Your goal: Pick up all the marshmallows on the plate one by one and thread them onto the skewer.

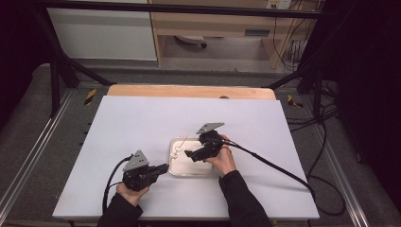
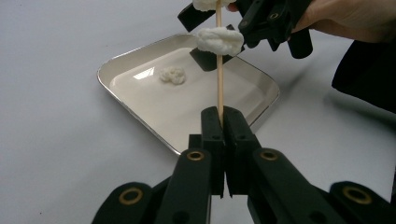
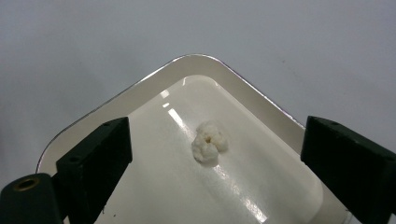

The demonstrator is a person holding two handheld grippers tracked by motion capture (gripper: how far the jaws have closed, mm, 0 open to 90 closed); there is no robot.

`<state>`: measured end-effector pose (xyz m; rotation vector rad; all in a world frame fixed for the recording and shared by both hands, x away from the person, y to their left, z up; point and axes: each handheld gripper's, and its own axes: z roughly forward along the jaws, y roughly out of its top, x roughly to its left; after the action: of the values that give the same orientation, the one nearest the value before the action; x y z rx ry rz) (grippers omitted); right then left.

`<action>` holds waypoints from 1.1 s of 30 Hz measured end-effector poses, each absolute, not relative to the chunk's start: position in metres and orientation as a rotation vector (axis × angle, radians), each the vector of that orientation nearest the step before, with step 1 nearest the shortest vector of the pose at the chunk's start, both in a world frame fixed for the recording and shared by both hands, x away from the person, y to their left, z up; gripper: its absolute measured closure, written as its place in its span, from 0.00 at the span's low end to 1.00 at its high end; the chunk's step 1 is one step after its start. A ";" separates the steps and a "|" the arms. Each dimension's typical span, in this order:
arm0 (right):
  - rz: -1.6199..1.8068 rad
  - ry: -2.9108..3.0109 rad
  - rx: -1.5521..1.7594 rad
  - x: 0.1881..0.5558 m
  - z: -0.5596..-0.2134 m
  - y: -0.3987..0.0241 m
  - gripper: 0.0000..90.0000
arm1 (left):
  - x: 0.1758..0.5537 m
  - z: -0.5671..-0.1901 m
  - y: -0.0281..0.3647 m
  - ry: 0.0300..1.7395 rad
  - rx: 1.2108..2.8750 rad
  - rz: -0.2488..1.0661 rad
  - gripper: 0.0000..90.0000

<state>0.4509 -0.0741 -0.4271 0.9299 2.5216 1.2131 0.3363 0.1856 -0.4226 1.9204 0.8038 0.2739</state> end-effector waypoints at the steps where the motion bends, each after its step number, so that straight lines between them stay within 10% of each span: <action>1: 1.214 2.526 0.934 0.452 -0.428 -0.074 0.13 | 0.336 -0.423 0.185 0.804 1.921 0.274 0.98; 33: 1.156 2.575 0.783 0.457 -0.451 -0.063 0.71 | 0.336 -0.423 0.184 0.798 1.928 0.272 0.98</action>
<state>0.4571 -0.0629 -0.4512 0.7829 2.5755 1.1560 0.3359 0.1835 -0.4234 1.9277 0.7980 0.2716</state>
